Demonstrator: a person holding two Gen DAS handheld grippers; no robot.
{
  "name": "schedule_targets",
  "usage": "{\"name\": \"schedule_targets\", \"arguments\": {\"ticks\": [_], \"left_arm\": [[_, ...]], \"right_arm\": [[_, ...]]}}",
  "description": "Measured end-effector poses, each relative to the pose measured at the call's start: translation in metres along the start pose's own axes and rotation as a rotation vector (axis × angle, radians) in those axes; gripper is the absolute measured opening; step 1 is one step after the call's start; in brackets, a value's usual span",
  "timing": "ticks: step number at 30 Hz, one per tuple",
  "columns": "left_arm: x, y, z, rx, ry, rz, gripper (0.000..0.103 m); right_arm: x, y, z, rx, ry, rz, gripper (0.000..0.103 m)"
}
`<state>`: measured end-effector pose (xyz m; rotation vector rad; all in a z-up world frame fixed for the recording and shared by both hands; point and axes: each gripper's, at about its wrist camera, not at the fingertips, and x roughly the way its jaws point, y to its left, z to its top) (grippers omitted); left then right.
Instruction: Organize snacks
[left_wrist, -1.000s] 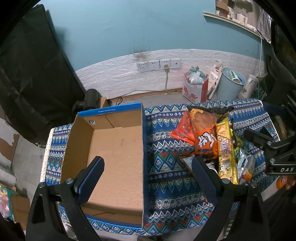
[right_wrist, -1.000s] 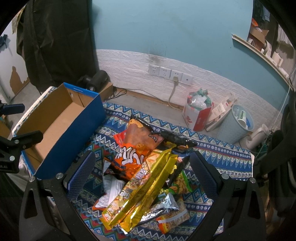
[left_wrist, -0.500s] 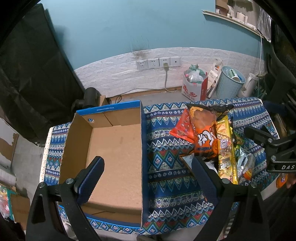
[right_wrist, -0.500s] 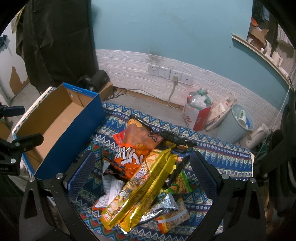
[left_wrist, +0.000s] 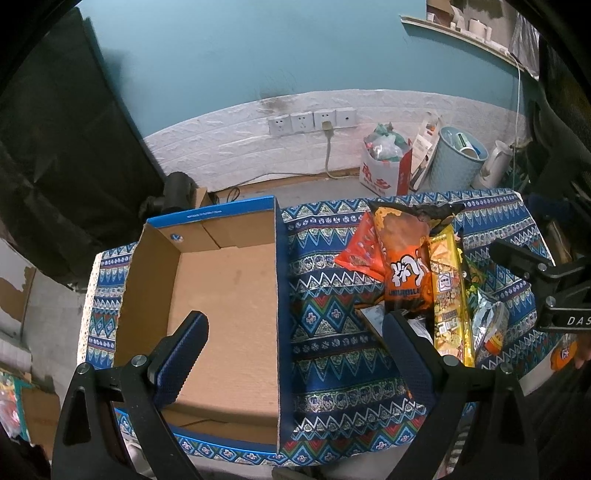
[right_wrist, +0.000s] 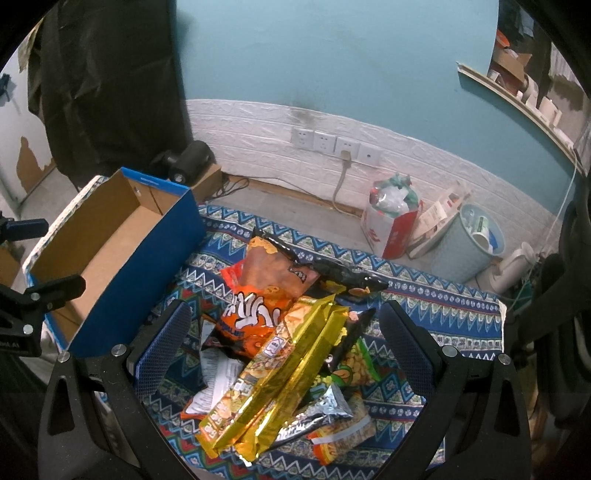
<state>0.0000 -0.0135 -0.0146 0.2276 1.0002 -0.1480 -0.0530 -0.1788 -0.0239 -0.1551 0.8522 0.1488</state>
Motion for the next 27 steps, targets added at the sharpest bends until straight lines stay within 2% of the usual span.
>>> {"name": "schedule_targets", "arguments": {"ticks": [15,27], "left_arm": [[0.01,-0.003,-0.001,0.006,0.031,-0.01,0.096],[0.031,-0.012,-0.005,0.014,0.1,-0.062,0.096]], "right_arm": [[0.005,-0.006,-0.002,0.011,0.018,-0.012,0.1],[0.015,-0.028,-0.007,0.033,0.06,-0.074,0.1]]}}
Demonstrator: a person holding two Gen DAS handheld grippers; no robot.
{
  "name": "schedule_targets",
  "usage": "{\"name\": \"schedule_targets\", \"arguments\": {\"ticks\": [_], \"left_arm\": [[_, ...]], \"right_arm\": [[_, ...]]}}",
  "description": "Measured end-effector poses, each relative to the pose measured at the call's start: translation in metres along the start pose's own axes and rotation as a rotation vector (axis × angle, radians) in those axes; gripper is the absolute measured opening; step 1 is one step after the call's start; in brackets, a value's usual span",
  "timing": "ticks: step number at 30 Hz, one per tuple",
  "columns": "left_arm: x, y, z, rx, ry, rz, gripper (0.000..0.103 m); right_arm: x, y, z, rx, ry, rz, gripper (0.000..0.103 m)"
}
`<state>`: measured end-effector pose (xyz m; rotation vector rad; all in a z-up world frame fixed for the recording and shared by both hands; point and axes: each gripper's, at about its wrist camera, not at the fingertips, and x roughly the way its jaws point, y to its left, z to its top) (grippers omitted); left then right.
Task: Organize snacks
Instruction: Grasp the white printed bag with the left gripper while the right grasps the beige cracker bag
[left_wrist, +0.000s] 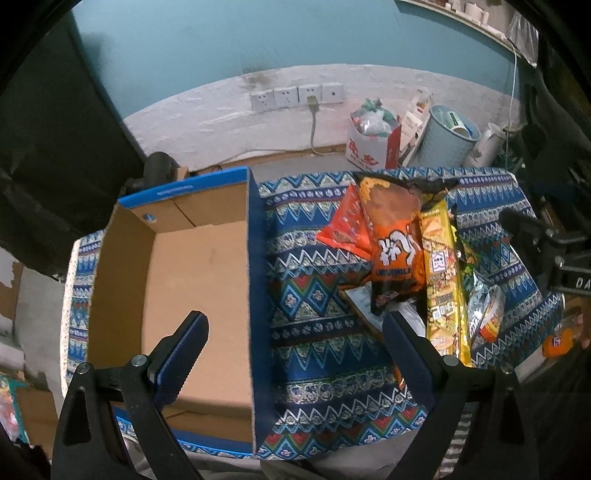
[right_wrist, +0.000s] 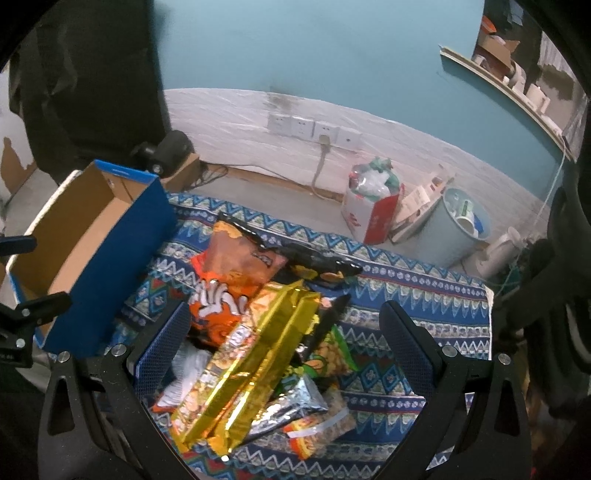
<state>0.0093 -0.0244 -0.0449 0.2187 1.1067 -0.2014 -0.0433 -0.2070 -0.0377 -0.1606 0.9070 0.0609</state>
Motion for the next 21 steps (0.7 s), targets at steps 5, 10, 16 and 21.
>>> {"name": "schedule_targets", "arguments": {"ticks": [5,10,16,21], "left_arm": [[0.016,-0.009,-0.003,0.022,0.045,-0.012,0.096],[0.034,-0.022,-0.005,0.036,0.095,-0.029,0.096],[0.065,-0.036,-0.007,0.02,0.178,-0.042,0.096],[0.089,-0.049,-0.007,-0.001,0.235,-0.049,0.096]], "right_arm": [[0.013,-0.019,-0.008,0.028,0.041,-0.026,0.1],[0.03,-0.037,-0.025,0.04,0.1,-0.054,0.1],[0.056,-0.056,-0.055,0.026,0.205,-0.078,0.1],[0.073,-0.067,-0.079,0.021,0.281,-0.066,0.1]]}}
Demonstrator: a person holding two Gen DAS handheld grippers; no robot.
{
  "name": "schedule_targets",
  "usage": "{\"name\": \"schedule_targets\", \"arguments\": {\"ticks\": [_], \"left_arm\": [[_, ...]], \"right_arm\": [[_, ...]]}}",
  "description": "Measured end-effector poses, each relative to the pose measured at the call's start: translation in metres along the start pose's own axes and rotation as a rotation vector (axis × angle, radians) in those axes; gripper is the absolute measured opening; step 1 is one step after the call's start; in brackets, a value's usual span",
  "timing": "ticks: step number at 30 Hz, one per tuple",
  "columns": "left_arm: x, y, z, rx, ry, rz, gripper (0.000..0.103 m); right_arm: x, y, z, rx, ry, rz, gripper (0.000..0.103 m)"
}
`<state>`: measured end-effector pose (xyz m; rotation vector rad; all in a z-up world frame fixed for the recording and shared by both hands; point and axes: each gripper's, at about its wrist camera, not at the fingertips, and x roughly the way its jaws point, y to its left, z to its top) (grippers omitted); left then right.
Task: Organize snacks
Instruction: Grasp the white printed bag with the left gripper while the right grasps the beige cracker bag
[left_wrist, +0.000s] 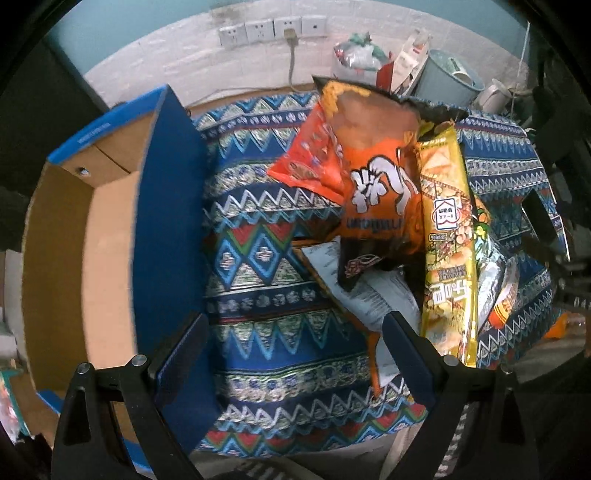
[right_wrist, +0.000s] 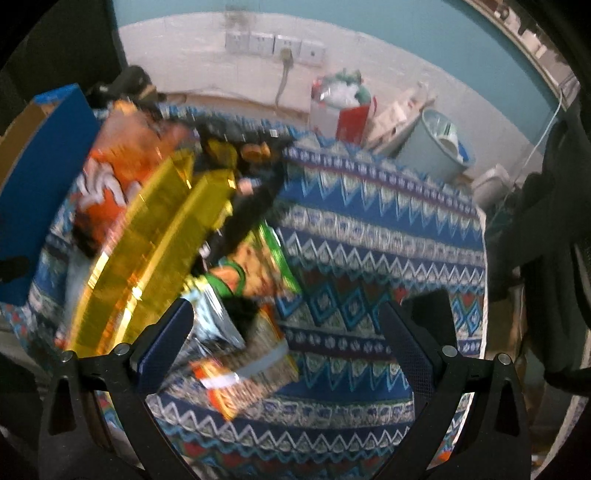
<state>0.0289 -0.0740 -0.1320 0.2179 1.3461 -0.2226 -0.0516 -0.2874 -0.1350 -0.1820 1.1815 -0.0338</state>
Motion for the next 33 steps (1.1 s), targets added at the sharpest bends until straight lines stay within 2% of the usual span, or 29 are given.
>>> {"name": "schedule_targets", "arguments": {"ticks": [10,15,20,26,28,29,31,33], "left_arm": [[0.038,-0.015,0.011,-0.035,0.075,-0.013,0.096],[0.042,-0.02,0.016,-0.06,0.072,-0.037,0.096],[0.049,-0.032,0.02,-0.034,0.077,-0.041,0.096],[0.062,-0.038,0.022,-0.045,0.111,-0.068,0.097],[0.07,-0.039,0.022,-0.072,0.135,-0.102,0.096],[0.073,-0.04,0.021,-0.079,0.143,-0.111,0.096],[0.077,-0.043,0.02,-0.07,0.153,-0.099,0.096],[0.082,-0.051,0.017,-0.012,0.169,-0.058,0.096]], "right_arm": [[0.027,0.0,-0.023,-0.065,0.077,0.053,0.1],[0.041,0.004,-0.028,-0.087,0.107,0.071,0.1],[0.058,0.014,-0.032,-0.129,0.14,0.082,0.1],[0.082,0.019,-0.037,-0.157,0.187,0.034,0.1],[0.088,0.015,-0.038,-0.142,0.208,0.023,0.092],[0.09,0.01,-0.038,-0.118,0.206,0.044,0.089],[0.09,0.003,-0.036,-0.084,0.209,0.052,0.083],[0.089,0.0,-0.036,-0.074,0.205,0.043,0.076]]}}
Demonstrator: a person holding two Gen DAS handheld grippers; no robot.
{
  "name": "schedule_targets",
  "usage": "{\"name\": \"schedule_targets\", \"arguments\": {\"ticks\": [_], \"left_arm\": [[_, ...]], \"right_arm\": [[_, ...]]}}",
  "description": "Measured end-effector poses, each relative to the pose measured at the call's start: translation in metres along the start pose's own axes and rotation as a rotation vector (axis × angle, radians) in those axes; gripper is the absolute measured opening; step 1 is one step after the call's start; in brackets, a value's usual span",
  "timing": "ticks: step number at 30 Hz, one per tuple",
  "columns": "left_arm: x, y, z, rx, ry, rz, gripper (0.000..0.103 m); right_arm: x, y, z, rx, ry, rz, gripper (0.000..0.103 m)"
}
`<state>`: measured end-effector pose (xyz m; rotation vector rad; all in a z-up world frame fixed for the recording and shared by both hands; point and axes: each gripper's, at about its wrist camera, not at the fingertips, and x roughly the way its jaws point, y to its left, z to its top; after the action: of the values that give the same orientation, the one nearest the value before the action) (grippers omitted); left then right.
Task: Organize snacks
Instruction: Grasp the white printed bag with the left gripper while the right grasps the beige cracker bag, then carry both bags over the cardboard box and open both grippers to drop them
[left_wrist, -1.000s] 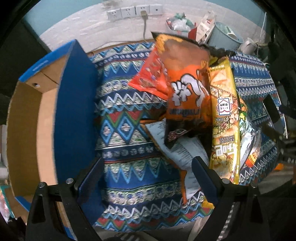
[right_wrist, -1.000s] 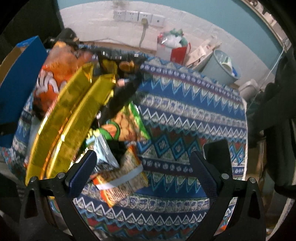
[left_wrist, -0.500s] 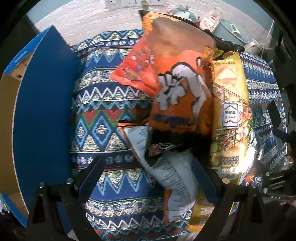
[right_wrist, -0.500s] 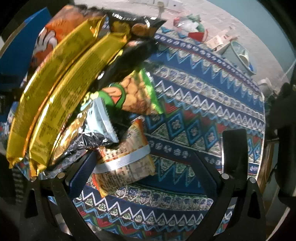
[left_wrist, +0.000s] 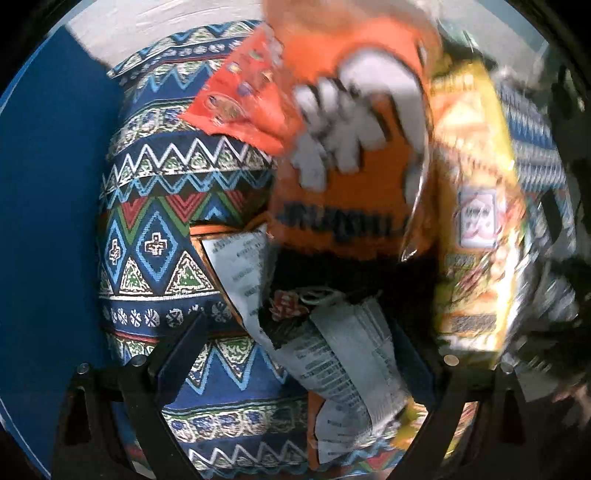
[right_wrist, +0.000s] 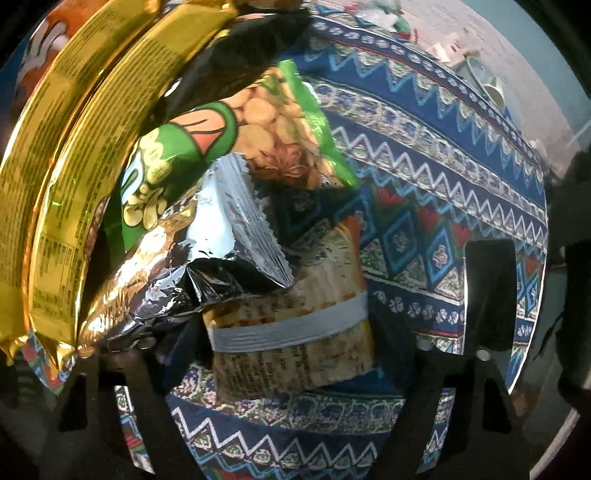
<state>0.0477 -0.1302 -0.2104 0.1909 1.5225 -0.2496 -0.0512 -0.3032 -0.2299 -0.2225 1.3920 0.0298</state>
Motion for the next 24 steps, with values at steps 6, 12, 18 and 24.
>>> {"name": "schedule_targets", "arguments": {"ticks": [6,12,18,24], "left_arm": [[0.001,-0.02,-0.007,0.106,-0.017,0.047,0.061],[-0.004,-0.011,-0.018,0.098,-0.026,0.043,0.042],[-0.022,0.006,-0.028,0.111,-0.028,0.068,0.035],[-0.055,0.016,-0.073,0.129,-0.054,0.127,0.034]], "right_arm": [[-0.007,-0.01,-0.004,0.027,-0.001,-0.003,0.066],[-0.025,-0.02,-0.008,0.034,-0.014,-0.045,0.064],[-0.042,-0.032,-0.008,0.073,-0.05,-0.072,0.063],[-0.066,-0.036,-0.006,0.114,-0.106,-0.098,0.063]]}}
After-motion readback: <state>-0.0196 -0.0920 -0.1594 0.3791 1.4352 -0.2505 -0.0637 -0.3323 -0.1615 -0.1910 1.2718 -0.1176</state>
